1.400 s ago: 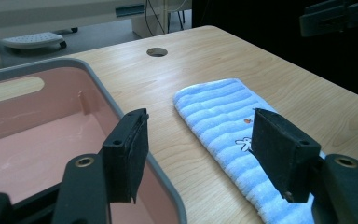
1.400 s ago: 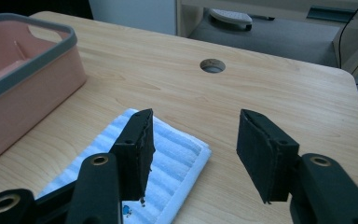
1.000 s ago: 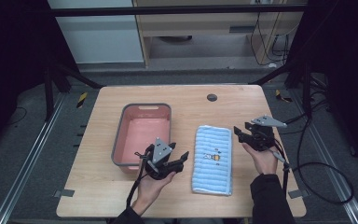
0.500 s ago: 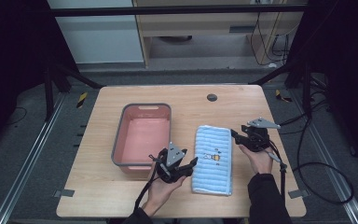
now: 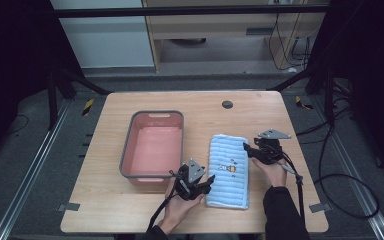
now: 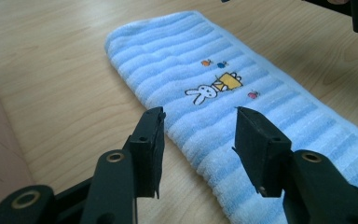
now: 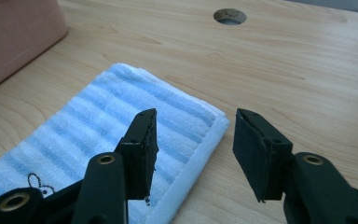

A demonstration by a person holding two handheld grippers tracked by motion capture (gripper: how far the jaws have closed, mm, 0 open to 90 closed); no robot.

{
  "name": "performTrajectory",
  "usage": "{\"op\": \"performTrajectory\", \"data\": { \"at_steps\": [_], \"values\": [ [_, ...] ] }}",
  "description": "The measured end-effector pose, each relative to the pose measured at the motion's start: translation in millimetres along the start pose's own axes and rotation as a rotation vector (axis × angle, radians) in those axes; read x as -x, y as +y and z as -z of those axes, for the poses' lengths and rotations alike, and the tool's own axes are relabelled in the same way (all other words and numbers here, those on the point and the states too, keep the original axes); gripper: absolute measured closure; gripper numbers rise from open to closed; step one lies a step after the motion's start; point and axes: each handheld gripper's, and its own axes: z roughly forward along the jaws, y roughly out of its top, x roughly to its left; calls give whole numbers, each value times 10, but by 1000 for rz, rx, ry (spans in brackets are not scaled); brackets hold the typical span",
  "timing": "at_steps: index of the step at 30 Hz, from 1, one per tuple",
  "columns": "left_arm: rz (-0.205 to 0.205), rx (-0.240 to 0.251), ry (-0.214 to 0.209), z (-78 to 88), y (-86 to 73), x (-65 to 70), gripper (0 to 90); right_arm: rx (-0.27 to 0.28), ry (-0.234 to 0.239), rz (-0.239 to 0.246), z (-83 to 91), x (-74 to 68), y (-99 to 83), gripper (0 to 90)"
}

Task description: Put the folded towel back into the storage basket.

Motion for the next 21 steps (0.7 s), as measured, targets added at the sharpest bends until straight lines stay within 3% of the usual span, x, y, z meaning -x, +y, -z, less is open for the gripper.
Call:
{"op": "performTrajectory", "data": {
  "at_steps": [16, 21],
  "values": [
    [3, -77, -14, -215, -179, 55, 547, -80, 8, -5, -264, -14, -112, 522],
    [13, -83, -13, -231, -189, 53, 549, -107, 33, -32, -315, -9, -144, 524]
  ]
}}
